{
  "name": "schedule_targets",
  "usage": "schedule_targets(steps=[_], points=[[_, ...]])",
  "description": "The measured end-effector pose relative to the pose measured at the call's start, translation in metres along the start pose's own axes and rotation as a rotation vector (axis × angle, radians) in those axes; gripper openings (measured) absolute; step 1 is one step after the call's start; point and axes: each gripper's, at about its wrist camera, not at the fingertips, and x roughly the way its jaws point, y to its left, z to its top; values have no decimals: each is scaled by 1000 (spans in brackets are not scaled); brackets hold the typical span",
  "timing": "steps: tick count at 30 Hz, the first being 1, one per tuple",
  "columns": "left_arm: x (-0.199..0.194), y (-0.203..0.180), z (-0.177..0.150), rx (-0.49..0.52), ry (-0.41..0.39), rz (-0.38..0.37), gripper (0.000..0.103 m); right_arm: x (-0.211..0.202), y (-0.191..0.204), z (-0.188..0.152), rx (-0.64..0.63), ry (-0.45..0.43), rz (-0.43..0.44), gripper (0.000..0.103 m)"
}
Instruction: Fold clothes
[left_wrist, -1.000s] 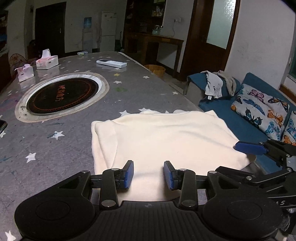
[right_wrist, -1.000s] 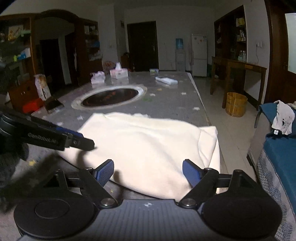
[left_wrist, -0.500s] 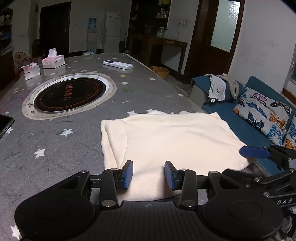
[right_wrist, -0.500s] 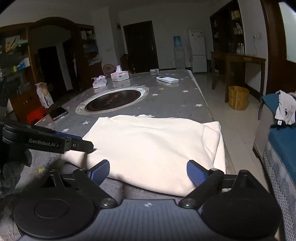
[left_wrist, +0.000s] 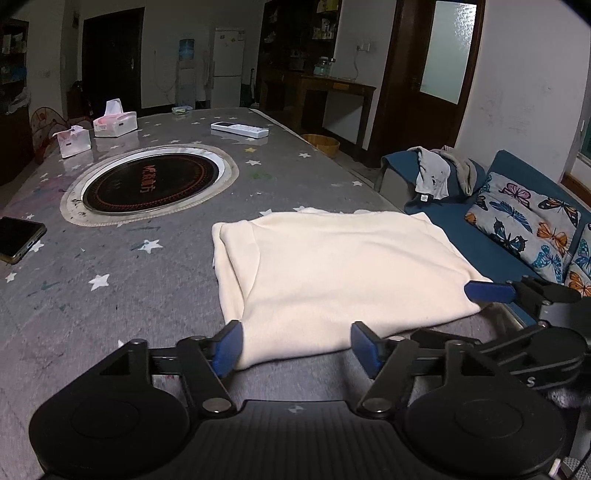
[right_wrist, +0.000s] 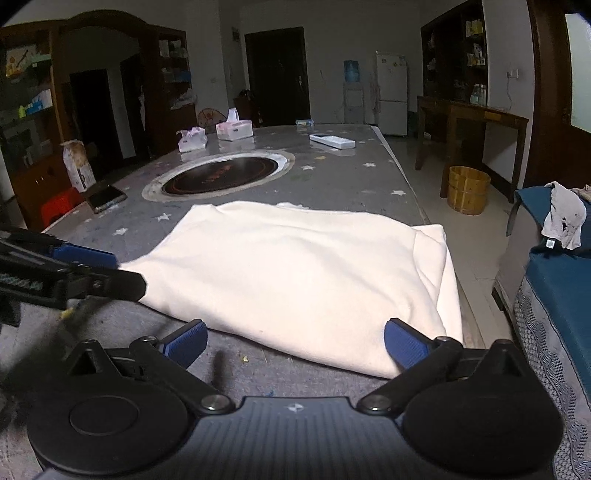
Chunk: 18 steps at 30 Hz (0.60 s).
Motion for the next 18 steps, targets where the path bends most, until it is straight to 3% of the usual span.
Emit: schedule_targets(steps=[9,18], points=[[-7,-4,-12,10,0,0,91,7,12,-1,-73,37,-58,103],[-14,-9,-18,2,-6,3,100,8,14,-2,-90,46,-76,103]])
